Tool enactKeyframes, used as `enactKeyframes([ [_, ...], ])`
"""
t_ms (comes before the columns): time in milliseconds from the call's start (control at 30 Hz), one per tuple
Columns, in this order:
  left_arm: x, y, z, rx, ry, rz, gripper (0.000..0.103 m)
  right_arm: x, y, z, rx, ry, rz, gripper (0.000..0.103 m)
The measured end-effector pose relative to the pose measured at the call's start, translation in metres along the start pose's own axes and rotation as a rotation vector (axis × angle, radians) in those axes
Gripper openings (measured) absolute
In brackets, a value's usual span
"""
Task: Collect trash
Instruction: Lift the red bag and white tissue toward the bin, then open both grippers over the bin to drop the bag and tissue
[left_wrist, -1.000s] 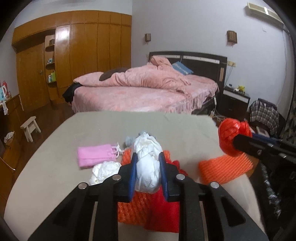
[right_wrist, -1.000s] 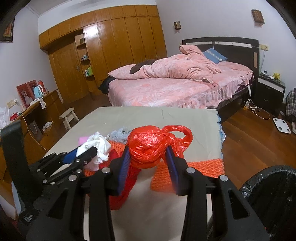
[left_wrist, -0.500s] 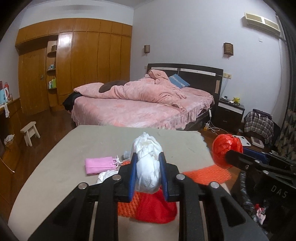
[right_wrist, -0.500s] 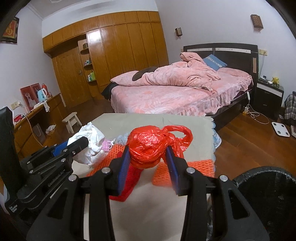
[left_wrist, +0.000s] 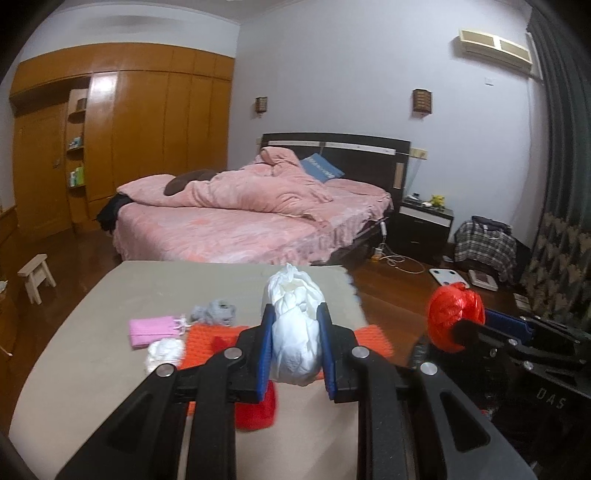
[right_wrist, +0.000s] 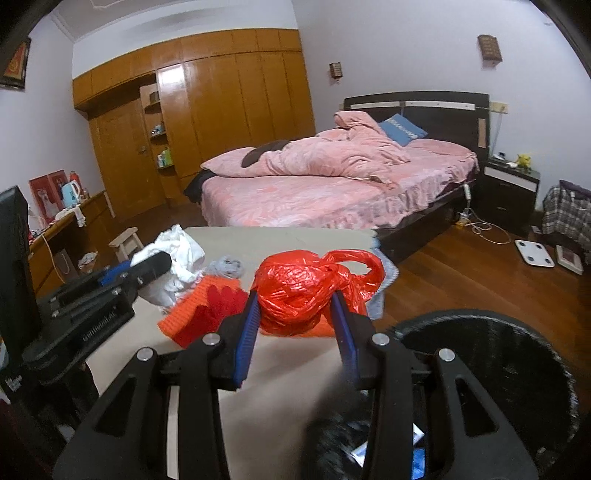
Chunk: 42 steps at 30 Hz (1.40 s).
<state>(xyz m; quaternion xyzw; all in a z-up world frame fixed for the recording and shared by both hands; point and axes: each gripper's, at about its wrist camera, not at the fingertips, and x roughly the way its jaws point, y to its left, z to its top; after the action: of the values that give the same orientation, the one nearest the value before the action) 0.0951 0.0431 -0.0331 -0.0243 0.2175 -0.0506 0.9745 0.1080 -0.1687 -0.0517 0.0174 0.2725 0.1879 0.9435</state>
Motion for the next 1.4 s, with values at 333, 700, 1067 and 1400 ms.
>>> enactKeyframes([
  [333,0.006,-0.060,-0.006,0.034,0.025,-0.130,0.023,-0.040,-0.054,-0.026,0.043,0.017,-0.123,0.038],
  [700,0.020,-0.130,-0.020,0.102,0.064,-0.265,0.023,-0.065,-0.113,-0.048,0.129,0.016,-0.246,0.038],
  [1067,0.035,-0.165,-0.034,0.132,0.109,-0.332,0.023,-0.077,-0.144,-0.066,0.182,0.031,-0.319,0.039],
  [1400,0.040,-0.175,-0.040,0.154,0.136,-0.372,0.051,-0.076,-0.157,-0.077,0.204,0.060,-0.362,0.053],
])
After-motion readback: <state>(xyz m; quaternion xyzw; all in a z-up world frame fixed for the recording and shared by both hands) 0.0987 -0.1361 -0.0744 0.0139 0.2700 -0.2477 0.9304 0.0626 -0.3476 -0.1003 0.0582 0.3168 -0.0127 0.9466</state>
